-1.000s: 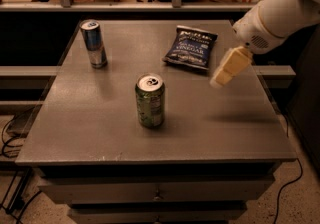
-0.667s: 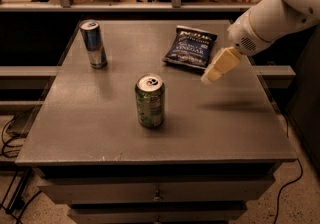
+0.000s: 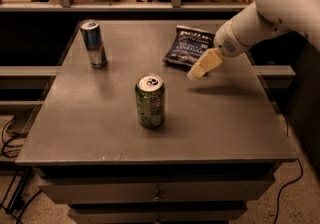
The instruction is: Pick blue chip bag
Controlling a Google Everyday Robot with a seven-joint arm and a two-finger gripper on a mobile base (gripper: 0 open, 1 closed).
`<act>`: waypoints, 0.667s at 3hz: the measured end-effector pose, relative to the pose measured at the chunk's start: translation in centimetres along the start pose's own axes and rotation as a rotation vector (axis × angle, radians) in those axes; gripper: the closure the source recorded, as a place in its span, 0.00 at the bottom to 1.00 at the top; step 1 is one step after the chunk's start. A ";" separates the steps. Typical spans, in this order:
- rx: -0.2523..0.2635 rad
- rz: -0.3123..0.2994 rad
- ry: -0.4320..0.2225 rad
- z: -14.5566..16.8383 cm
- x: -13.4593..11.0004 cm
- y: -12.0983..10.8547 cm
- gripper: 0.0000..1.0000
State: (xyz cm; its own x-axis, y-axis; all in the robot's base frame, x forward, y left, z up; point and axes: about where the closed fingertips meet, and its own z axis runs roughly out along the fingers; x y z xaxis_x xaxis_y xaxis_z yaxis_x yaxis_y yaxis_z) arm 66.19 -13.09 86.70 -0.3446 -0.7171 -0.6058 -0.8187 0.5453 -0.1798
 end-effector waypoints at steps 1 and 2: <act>-0.016 0.040 0.002 2.4 -0.2 -0.9 0.00; -0.034 0.056 -0.001 4.0 -0.4 -1.0 0.18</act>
Offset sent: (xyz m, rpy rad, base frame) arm 0.0394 0.0213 -0.0367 0.0593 0.0645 -0.0288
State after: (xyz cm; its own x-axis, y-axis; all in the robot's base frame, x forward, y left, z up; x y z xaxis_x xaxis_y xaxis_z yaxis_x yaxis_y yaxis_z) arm 69.02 -11.60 84.00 -0.3894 -0.6854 -0.6153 -0.8136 0.5691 -0.1190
